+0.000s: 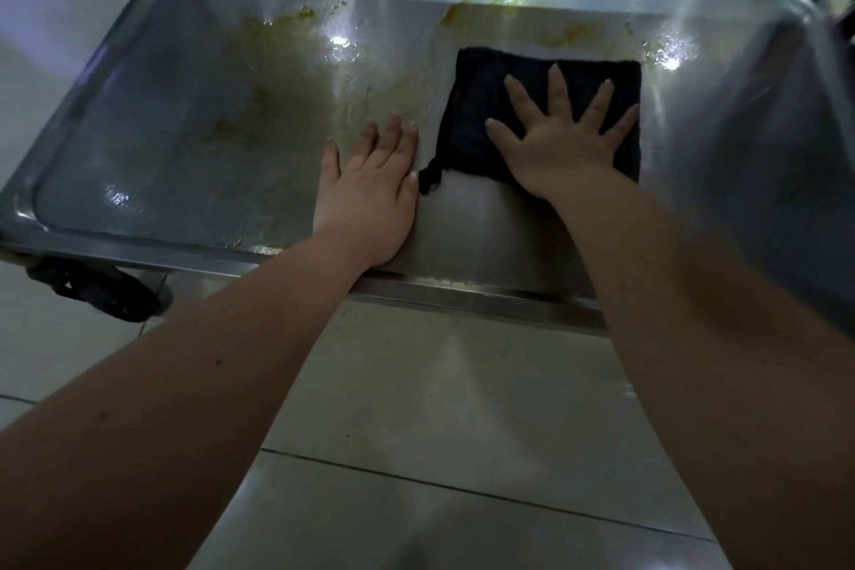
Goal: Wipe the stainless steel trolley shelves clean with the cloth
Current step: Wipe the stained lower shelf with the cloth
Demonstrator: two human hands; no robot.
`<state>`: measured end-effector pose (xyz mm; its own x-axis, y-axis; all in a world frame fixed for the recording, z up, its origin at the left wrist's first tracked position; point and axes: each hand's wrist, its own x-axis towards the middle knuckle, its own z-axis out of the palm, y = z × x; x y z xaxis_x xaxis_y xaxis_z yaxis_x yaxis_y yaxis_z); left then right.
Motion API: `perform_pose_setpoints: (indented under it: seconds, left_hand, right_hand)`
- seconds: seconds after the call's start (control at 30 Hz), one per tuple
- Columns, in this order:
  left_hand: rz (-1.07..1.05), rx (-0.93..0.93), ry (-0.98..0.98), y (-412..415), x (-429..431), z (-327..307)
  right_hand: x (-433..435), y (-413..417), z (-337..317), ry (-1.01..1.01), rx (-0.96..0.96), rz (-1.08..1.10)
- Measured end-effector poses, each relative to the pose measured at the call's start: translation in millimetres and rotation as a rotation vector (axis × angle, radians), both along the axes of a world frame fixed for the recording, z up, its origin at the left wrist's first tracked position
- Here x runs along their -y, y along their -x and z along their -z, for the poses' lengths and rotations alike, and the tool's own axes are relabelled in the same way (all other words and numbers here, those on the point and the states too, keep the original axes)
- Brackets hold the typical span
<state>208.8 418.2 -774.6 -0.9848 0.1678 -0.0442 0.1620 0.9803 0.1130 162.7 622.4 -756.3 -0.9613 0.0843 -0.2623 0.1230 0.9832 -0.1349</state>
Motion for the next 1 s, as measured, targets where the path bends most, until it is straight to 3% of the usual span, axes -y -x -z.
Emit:
perform_pose_setpoints:
  seconds: [0.23,0.4,0.47,0.53,0.63,0.8,1.0]
  left_hand:
    - [0.018,0.033,0.011,-1,0,-3]
    - [0.086,0.004,-0.172,-3,3,-16]
    - [0.138,-0.011,-0.230,-11,-10,-23]
    - [0.207,-0.021,-0.213,-25,-37,-27]
    - [0.331,0.016,-0.092,-47,-94,-21]
    - [0.209,0.089,-0.044,-53,-123,-11]
    - [0.138,0.067,0.073,-20,-48,-13]
  right_hand:
    - [14,-106,0,-0.054,-0.018,-0.057]
    - [21,-116,-7,-0.008,0.064,-0.065]
    - [10,-110,-12,0.029,0.014,-0.016]
    - [-13,-109,-13,0.013,-0.112,0.090]
    - [-52,-117,-7,0.092,-0.158,0.204]
    - [-71,-132,3,0.253,-0.195,0.206]
    - [-69,-129,7,-0.033,-0.034,0.073]
